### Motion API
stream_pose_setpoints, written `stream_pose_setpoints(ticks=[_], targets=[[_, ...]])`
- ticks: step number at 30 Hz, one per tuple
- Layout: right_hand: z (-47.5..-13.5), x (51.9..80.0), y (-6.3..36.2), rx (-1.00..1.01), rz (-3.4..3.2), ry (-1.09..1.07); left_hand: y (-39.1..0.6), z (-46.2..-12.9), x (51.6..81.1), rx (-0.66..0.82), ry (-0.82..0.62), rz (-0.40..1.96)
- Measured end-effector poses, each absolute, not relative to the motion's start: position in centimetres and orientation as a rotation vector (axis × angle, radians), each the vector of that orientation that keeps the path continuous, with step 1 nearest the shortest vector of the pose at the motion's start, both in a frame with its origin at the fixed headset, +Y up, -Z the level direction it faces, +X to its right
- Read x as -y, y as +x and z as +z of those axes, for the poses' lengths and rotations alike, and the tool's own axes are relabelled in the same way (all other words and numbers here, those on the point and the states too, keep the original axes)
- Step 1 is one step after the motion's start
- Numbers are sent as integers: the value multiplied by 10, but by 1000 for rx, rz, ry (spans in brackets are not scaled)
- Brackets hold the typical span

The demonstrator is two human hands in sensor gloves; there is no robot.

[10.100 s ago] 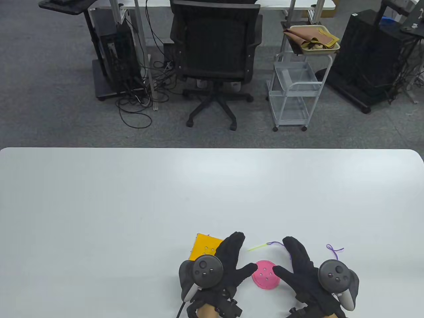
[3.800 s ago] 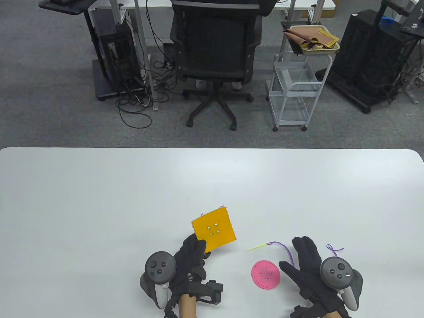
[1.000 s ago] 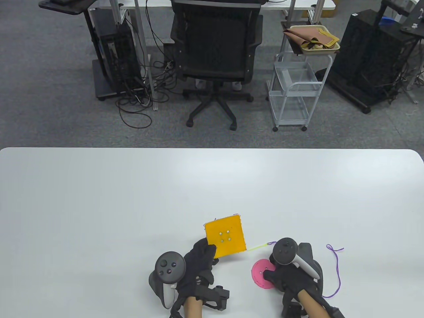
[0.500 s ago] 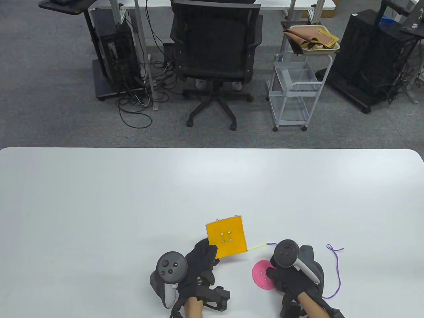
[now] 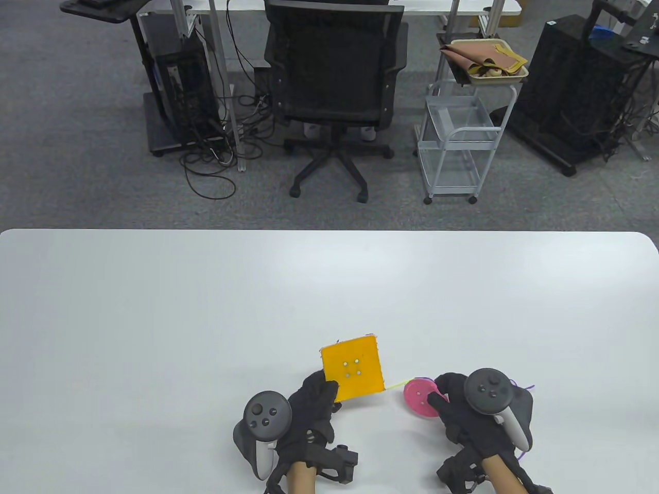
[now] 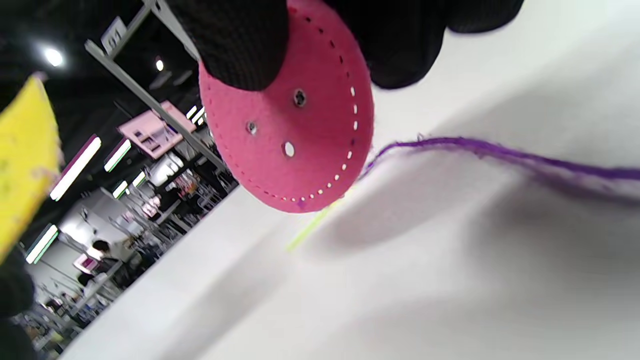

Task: Sew button in X pattern

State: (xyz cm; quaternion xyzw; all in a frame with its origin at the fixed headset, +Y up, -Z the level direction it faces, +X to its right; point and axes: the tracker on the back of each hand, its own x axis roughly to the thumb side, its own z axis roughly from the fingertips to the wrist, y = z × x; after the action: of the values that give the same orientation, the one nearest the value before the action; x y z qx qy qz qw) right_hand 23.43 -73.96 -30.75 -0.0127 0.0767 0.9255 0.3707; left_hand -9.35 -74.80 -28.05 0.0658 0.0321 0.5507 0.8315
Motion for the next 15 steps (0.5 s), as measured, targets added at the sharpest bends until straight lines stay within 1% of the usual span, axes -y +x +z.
stream_pose_setpoints(ticks=[3, 7, 12, 15], targets=[[-306, 734, 244, -99, 2269, -40, -92, -280, 748, -60, 138, 1162], [-305, 729, 251, -26, 2197, -29, -89, -280, 747, -51, 140, 1157], [-303, 726, 255, 31, 2091, -30, -85, -280, 746, -35, 140, 1156], [-301, 724, 256, 32, 2047, -15, -82, -280, 746, -28, 141, 1147]])
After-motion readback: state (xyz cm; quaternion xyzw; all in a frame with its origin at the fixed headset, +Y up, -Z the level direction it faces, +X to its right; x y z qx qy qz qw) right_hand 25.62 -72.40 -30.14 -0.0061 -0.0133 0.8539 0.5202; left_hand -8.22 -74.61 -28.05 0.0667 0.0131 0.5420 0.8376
